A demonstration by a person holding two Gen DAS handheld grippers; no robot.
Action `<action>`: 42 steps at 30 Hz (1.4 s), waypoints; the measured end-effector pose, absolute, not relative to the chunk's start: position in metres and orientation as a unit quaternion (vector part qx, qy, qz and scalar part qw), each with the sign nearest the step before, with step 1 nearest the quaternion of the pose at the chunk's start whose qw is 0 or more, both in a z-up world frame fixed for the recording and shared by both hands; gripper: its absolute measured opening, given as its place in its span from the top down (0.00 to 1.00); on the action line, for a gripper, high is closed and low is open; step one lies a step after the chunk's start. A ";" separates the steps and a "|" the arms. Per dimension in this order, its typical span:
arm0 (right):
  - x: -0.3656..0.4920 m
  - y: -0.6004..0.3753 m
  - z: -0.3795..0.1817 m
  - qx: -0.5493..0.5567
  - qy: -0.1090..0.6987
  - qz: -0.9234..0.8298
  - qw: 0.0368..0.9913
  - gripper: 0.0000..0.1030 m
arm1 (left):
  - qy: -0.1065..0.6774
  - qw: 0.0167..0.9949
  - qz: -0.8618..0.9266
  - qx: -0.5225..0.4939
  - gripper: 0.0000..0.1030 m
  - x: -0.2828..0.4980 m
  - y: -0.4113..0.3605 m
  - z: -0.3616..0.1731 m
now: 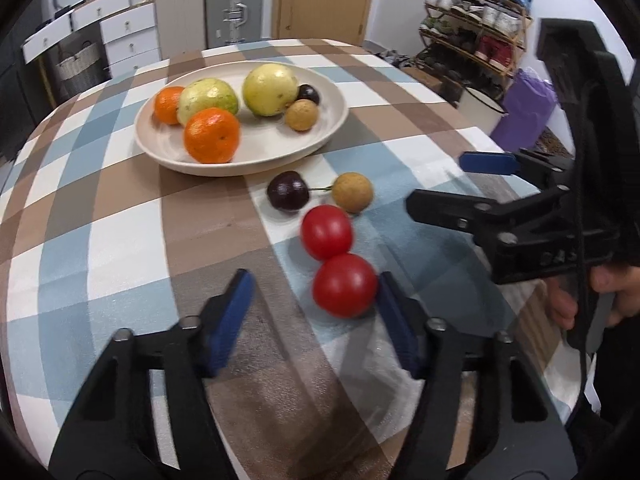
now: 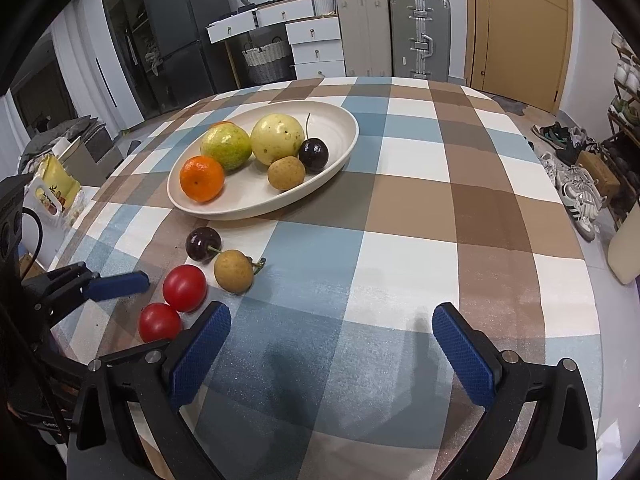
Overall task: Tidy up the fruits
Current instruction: 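Grasp a red tomato with the left tool while the right tool grasps a brown fruit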
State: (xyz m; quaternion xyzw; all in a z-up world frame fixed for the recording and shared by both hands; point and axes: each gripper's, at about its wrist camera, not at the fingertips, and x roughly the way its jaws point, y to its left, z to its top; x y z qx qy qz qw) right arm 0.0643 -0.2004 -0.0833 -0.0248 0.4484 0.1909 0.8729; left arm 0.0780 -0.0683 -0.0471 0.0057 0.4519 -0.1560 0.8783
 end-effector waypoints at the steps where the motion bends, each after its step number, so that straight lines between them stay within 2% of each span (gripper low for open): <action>1: 0.064 -0.200 -0.083 -0.025 0.449 0.191 0.873 0.00 | 0.449 0.879 -0.161 0.008 0.52 0.077 -0.069 -0.046; 2: 0.065 -0.200 -0.084 -0.025 0.449 0.191 0.872 0.00 | 0.448 0.879 -0.166 0.007 0.62 0.075 -0.070 -0.046; 4: 0.065 -0.198 -0.085 -0.026 0.450 0.192 0.872 0.00 | 0.450 0.873 -0.189 -0.005 0.72 0.074 -0.070 -0.046; 29: 0.084 -0.170 -0.092 -0.022 0.459 0.218 0.861 0.03 | 0.417 0.895 -0.129 -0.097 0.72 0.084 -0.003 -0.026; 32: 0.085 -0.164 -0.092 -0.034 0.455 0.218 0.863 0.07 | 0.415 0.896 -0.115 -0.103 0.72 0.088 0.005 -0.026; 42: 0.082 -0.148 -0.090 -0.055 0.444 0.236 0.862 0.28 | 0.417 0.896 -0.097 -0.112 0.72 0.095 0.015 -0.031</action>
